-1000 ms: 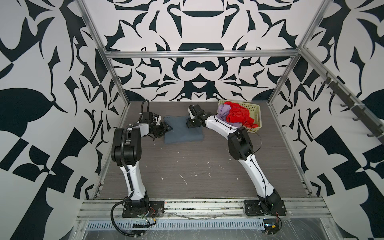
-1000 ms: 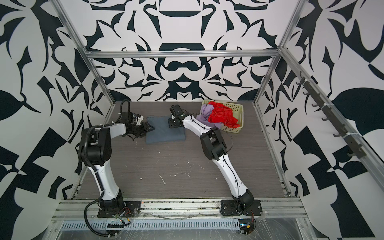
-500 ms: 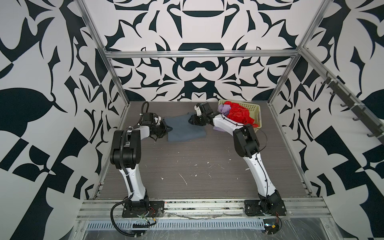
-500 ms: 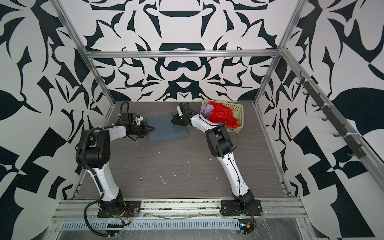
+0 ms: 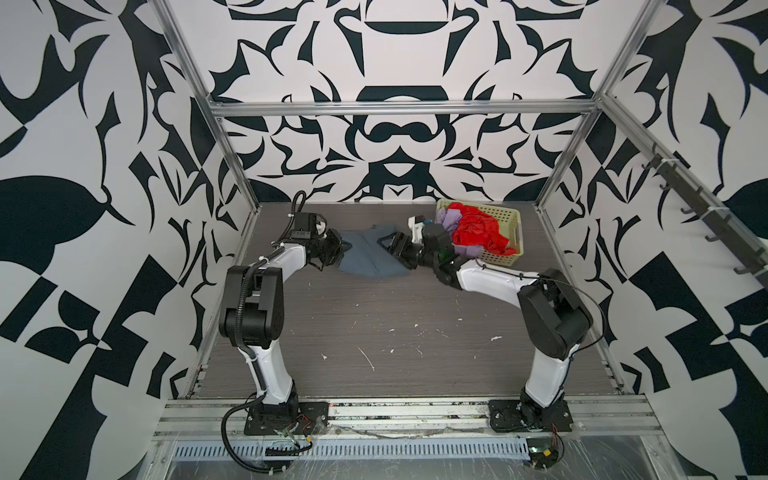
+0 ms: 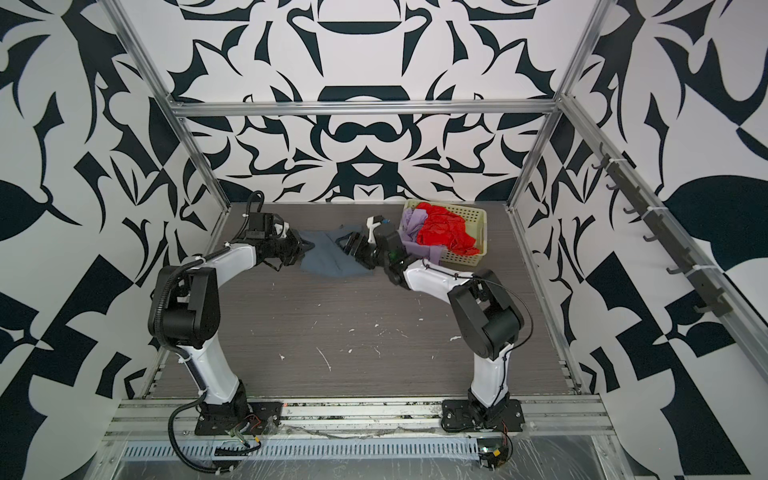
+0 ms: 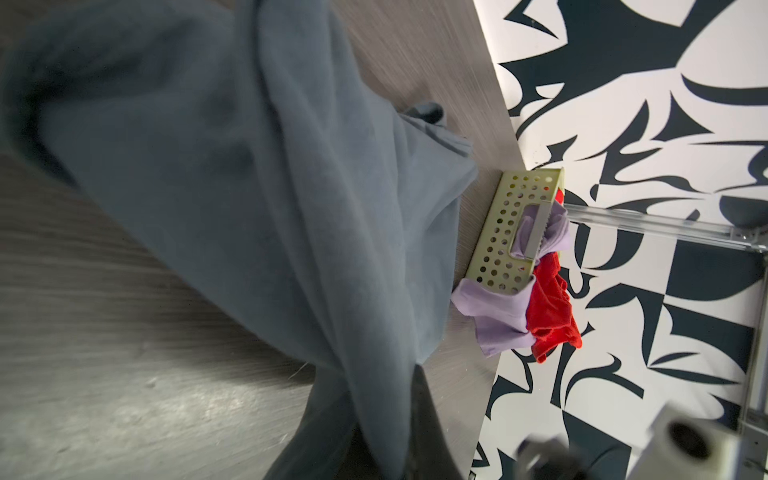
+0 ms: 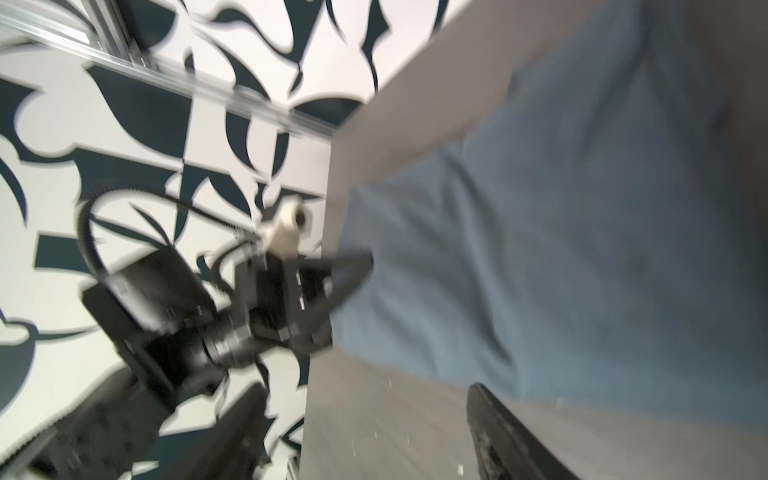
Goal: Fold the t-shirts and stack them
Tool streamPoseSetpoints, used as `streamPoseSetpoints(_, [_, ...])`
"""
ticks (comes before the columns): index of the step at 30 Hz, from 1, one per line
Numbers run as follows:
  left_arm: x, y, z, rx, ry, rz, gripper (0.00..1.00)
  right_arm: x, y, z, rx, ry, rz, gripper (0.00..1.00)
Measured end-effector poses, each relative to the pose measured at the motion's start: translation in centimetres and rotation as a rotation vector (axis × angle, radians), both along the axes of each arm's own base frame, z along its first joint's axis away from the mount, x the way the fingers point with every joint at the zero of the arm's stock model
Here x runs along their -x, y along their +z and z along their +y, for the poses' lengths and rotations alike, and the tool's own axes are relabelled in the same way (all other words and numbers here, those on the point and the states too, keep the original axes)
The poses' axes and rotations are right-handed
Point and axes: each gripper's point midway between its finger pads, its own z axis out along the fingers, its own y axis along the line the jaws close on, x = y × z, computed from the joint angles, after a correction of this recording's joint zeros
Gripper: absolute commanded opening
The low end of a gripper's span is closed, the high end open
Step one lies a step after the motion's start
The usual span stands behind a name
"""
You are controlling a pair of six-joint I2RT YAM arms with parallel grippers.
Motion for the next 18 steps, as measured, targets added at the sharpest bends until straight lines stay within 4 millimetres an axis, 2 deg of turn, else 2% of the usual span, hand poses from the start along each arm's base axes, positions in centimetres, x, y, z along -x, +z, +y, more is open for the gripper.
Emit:
streamPoseSetpoints(5, [0.2, 0.1, -0.4, -0.003, 0.017, 0.011, 0.00, 5.4, -7.7, 1.8, 0.009, -0.057, 0.150, 0.84])
streamPoseSetpoints(8, [1.0, 0.4, -0.6, -0.001, 0.027, 0.014, 0.00, 6.3, -10.0, 2.6, 0.001, -0.106, 0.174, 0.85])
streamPoseSetpoints(13, [2.8, 0.5, -0.6, 0.020, 0.049, 0.026, 0.00, 4.7, -9.1, 3.2, -0.138, -0.211, 0.106, 0.86])
streamPoseSetpoints(18, [3.8, 0.2, -0.5, 0.036, 0.068, 0.045, 0.00, 3.5, -9.4, 3.1, -0.244, -0.290, 0.087, 0.87])
